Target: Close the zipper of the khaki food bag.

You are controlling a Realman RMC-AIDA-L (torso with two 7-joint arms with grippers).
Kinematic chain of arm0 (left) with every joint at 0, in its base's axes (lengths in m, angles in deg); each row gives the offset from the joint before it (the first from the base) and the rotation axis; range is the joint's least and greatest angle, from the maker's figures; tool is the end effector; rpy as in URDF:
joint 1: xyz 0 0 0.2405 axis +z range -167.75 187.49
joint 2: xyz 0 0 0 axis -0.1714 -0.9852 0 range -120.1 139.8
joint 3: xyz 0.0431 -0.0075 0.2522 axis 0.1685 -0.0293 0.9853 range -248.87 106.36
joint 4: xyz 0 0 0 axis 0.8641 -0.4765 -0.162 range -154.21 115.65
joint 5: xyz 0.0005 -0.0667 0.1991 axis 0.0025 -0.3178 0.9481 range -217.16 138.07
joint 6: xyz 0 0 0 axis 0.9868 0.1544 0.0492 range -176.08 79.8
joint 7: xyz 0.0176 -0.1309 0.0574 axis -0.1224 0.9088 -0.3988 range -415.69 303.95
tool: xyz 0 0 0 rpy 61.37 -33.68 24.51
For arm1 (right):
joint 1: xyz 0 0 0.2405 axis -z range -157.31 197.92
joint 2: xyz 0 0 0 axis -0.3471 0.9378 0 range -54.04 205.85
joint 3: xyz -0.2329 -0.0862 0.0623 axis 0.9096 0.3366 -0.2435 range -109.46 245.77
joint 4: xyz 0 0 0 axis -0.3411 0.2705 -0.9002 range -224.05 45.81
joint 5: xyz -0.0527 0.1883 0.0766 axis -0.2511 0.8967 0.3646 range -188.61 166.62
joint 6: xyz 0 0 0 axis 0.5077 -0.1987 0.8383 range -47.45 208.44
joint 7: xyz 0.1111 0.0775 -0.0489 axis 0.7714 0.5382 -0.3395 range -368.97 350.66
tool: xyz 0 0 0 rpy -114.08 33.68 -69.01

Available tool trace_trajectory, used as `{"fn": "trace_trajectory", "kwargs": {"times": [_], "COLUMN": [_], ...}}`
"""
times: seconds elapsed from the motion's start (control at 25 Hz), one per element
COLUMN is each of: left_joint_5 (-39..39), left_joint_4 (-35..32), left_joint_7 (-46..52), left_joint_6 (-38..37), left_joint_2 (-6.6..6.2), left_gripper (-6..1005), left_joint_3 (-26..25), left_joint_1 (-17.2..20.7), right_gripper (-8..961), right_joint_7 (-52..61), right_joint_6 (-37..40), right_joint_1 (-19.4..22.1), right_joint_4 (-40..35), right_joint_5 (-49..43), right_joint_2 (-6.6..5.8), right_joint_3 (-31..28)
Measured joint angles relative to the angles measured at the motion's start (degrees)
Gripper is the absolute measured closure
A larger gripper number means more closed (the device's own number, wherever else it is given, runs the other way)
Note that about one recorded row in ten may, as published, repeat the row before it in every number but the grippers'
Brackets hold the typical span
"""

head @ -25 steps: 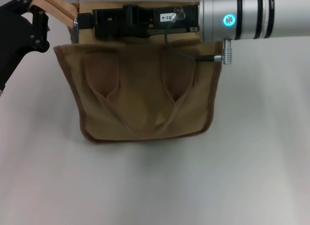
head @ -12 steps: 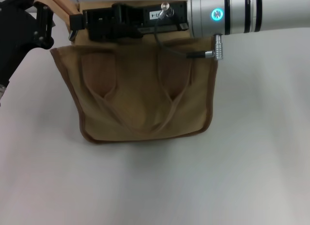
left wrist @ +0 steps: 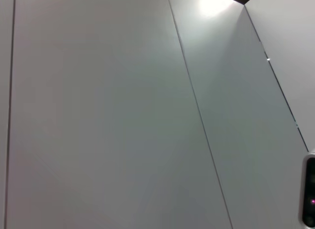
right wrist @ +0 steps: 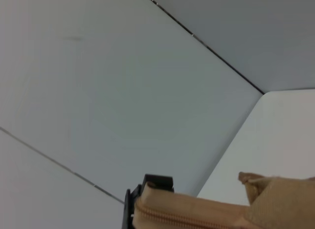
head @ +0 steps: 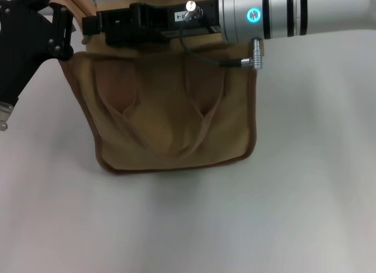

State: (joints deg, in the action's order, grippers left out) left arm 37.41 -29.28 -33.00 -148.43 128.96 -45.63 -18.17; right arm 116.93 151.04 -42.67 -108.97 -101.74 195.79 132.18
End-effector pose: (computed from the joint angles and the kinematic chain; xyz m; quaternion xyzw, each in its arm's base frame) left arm -0.2606 0.3109 0.0282 -0.7449 0.0092 -0.4742 0.4693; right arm 0.0558 0.4103 -0.0814 0.8516 -0.4495 -0.2610 0.0686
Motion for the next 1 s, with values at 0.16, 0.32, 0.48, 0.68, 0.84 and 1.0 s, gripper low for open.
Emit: {"fn": "trace_trajectory", "kwargs": {"times": [0.16, 0.32, 0.48, 0.68, 0.84, 1.0], "left_joint_5": [-0.1, -0.3, -0.3, -0.3, -0.1, -0.2], "left_joint_4": [0.3, 0.8, 1.1, 1.9, 2.4, 2.5], "left_joint_7": [-0.2, -0.5, -1.3, -1.6, -1.6, -1.6], "left_joint_6": [0.2, 0.8, 0.7, 0.6, 0.5, 0.4], "left_joint_2": [0.00, -0.01, -0.01, -0.01, 0.03, 0.05], "left_gripper": [976, 975, 975, 975, 974, 974], "left_joint_3": [0.0, -0.4, -0.6, -0.2, -0.1, -0.2], "left_joint_1": [-0.2, -0.4, -0.5, -1.1, -1.4, -1.4], "right_gripper": [227, 296, 409, 534, 584, 664], "right_joint_7": [0.0, -0.1, -0.1, 0.0, 0.0, -1.4], "right_joint_6": [-0.4, -0.5, -0.5, -1.1, -2.2, -2.3], "right_joint_1": [-0.2, -0.4, -0.5, -0.7, -1.5, -1.4], "right_joint_4": [0.1, 0.0, -0.2, 0.2, 0.5, 0.4], "right_joint_5": [0.0, 0.1, 0.2, 0.2, 0.2, 0.6], "right_joint_2": [0.00, 0.00, 0.00, 0.00, -0.01, -0.01], "right_joint_3": [0.0, 0.0, 0.0, 0.5, 2.1, 2.4]}}
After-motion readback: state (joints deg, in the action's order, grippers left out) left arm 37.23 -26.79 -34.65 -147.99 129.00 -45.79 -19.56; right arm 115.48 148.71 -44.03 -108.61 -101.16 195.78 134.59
